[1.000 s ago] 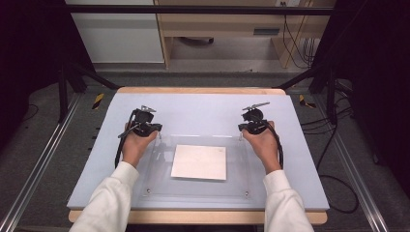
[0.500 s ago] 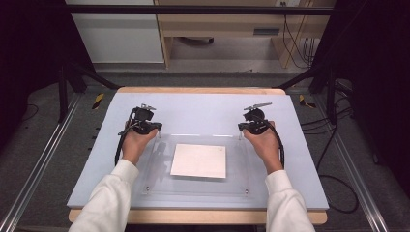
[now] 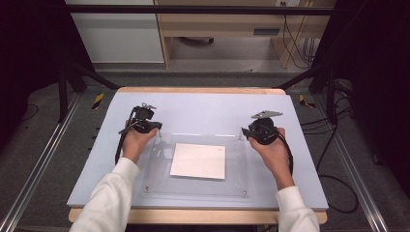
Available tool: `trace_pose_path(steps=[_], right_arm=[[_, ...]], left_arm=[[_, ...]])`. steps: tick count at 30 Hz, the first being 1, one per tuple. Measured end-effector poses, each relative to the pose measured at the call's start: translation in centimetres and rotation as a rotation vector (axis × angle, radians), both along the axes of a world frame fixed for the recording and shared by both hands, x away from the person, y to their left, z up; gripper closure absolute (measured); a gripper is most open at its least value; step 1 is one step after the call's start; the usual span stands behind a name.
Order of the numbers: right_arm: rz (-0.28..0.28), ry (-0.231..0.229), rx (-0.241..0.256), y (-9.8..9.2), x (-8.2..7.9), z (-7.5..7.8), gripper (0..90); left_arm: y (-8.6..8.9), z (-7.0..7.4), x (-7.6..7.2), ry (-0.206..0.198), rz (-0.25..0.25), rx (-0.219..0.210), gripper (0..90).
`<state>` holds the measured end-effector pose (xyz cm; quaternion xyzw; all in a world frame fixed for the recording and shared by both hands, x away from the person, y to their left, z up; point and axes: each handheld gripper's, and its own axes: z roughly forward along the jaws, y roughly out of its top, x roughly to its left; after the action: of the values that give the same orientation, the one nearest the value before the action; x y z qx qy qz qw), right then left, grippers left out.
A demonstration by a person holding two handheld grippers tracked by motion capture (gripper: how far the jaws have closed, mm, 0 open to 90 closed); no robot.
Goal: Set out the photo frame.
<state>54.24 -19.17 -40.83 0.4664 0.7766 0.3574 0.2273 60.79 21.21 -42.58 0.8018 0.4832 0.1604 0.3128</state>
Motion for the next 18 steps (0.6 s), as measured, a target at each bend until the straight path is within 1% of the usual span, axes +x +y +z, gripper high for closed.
trace_pose_path(steps=[1, 2, 3, 4, 5, 6, 7, 8, 9, 10, 12, 13, 18], right_arm=[[0.022, -0.033, -0.022, -0.2, -1.9, 0.0, 59.4], [0.022, -0.033, -0.022, -0.2, -1.9, 0.0, 59.4], [0.048, -0.066, -0.035, -0.4, -3.6, -0.2, 53.4], [0.048, -0.066, -0.035, -0.4, -3.6, -0.2, 53.4], [0.055, -0.086, -0.042, -0.5, -4.7, -0.3, 50.2], [0.054, -0.107, -0.043, -0.7, -5.9, -0.6, 48.5], [0.061, -0.128, -0.027, -0.9, -7.3, -1.1, 45.1], [0.07, -0.138, -0.031, -0.9, -8.1, -1.4, 42.4], [0.079, -0.159, -0.059, -1.1, -10.2, -2.1, 40.1], [0.079, -0.159, -0.059, -1.1, -10.2, -2.1, 40.1], [0.087, -0.179, -0.051, -1.4, -12.1, -2.6, 37.2], [0.09, -0.188, -0.062, -1.6, -12.8, -2.7, 36.6], [0.104, -0.212, -0.056, -2.6, -15.6, -3.3, 33.6]], left_arm=[[0.0, 0.0, 0.0, 0.001, -0.002, 0.004, 85.1], [-0.1, 0.1, 0.1, 0.007, -0.003, 0.005, 85.1], [-0.1, 0.1, 0.1, 0.012, -0.002, 0.002, 85.1], [-0.1, 0.1, 0.2, 0.015, -0.004, 0.004, 85.1], [0.0, 0.1, 0.2, 0.016, -0.005, 0.004, 85.1], [0.0, 0.1, 0.3, 0.017, -0.007, 0.006, 85.1], [0.0, 0.1, 0.3, 0.02, -0.005, 0.002, 85.1], [0.0, 0.1, 0.4, 0.023, -0.004, 0.0, 85.1], [0.0, 0.1, 0.4, 0.026, -0.003, -0.001, 85.1], [0.0, 0.2, 0.5, 0.027, -0.006, 0.002, 85.1], [0.0, 0.2, 0.5, 0.029, -0.002, -0.001, 85.1], [0.0, 0.2, 0.6, 0.029, -0.004, 0.003, 85.1], [0.0, 0.2, 0.6, 0.03, -0.004, 0.006, 85.1]])
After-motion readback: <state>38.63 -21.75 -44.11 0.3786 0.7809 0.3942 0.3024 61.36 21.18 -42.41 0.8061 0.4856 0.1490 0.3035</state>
